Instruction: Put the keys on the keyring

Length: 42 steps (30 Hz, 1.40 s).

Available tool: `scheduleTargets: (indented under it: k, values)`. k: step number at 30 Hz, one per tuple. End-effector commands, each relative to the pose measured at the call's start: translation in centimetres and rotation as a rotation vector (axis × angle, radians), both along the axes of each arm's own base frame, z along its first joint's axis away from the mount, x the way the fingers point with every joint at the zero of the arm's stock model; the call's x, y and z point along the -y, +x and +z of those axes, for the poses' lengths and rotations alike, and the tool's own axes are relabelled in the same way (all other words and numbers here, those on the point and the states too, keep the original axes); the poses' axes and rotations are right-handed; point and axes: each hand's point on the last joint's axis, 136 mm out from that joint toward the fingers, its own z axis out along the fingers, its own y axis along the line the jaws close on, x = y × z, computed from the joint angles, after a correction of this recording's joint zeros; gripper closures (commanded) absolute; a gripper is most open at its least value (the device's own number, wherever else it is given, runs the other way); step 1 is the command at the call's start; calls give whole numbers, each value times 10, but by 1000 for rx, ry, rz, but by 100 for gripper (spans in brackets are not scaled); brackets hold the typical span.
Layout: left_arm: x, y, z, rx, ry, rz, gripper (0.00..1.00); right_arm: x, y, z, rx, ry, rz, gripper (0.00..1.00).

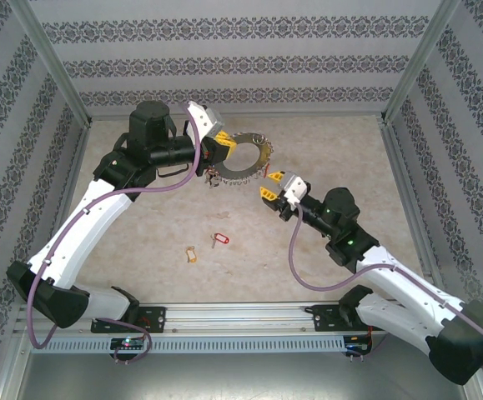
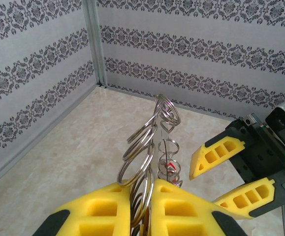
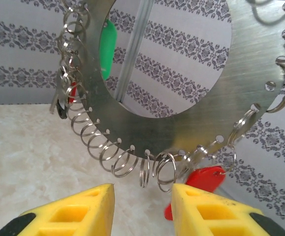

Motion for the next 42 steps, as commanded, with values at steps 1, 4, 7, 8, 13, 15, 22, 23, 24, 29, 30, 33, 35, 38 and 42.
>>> scheduleTargets:
  k: [1,4,7,8,13,15,22,23,24,29,30,33,35,38,42]
  values:
    - [-4,-11,32,56,-56,-23,100,4,10,18,85,-3,-72,64]
    - [-4,-12,32,51,-62,-29,100,-3,10,17,78,-12,-35,69]
    - [-3,-13,32,45,-65,-35,100,-6,14,17,74,6,-41,66]
    - [-3,-13,32,42,-66,-35,100,-6,15,18,77,12,-46,68]
    - [-3,-13,32,36,-72,-33,100,-14,5,18,86,-2,27,71]
    - [-3,-14,32,38,-77,-34,100,-23,-6,17,73,-9,112,72]
    - [-3,-11,33,40,-78,-21,100,-41,-32,3,16,-56,291,72]
    - [-4,-11,33,41,-76,-18,100,-40,-34,0,11,-68,293,72]
    - [-4,-10,33,40,-74,-15,100,-38,-33,-2,7,-79,279,72]
    - [-5,-12,33,41,-73,-13,100,-9,-1,-13,-1,-109,19,70]
    - [-6,-12,33,41,-73,-12,100,-6,1,-13,8,-112,-1,69]
    - [-6,-13,34,43,-75,-11,100,6,8,-10,19,-87,-82,68]
    - [-7,-13,33,41,-76,-9,100,11,11,-5,24,-60,-116,68]
    - [-6,-13,33,38,-78,-11,100,13,13,-1,29,-43,-128,69]
    - [-9,-4,32,11,-94,34,100,6,11,4,16,-12,-91,71]
